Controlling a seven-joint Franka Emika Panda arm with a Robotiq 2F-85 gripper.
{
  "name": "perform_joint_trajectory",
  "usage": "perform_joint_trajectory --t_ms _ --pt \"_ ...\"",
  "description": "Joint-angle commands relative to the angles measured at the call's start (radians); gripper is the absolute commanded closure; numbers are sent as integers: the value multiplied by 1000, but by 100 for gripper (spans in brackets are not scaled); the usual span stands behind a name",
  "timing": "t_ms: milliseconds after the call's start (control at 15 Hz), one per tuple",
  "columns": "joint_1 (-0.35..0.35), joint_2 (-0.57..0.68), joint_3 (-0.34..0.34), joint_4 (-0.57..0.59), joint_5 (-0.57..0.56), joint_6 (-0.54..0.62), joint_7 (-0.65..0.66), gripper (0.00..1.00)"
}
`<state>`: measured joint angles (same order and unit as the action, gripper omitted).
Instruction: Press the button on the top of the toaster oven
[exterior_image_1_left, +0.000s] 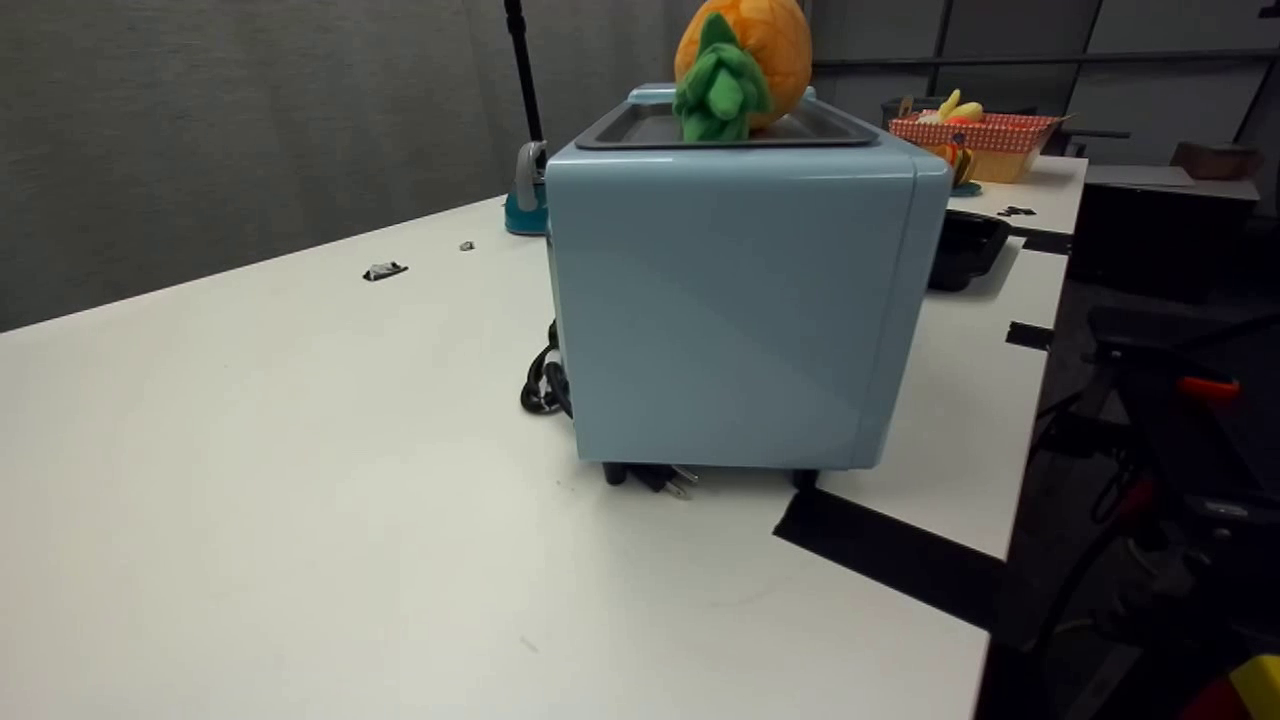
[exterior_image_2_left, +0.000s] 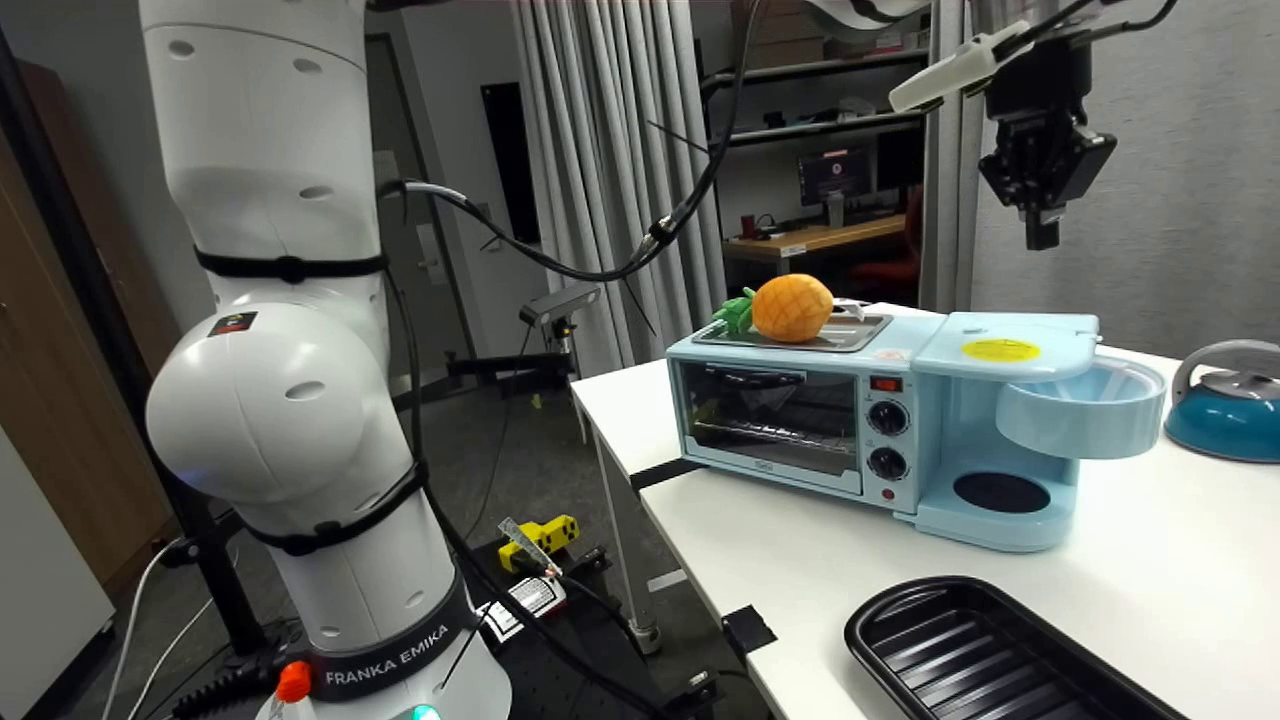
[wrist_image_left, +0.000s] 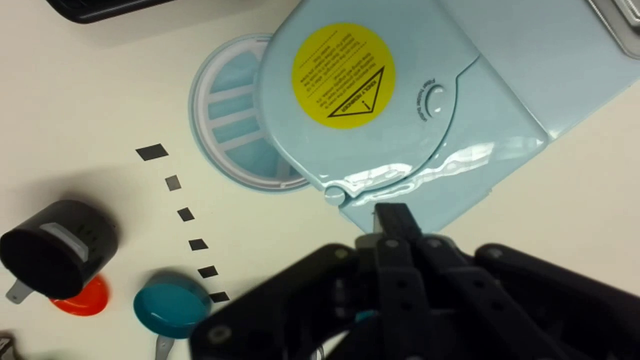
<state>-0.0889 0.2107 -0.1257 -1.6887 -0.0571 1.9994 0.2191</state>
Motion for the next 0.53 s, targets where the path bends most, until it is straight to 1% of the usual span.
perform_joint_trajectory --t_ms 0,67,133,200,467 --pt "-31 -33 -1 10 41 -43 -92 100" --pt "-38 -39 -1 9 54 -50 -111 74" --pt "-43 -45 -1 6 58 -53 -133 72" --pt "-49 -51 -1 4 67 -62 -158 66" --pt "-65 -69 -2 -2 93 -93 -242 35"
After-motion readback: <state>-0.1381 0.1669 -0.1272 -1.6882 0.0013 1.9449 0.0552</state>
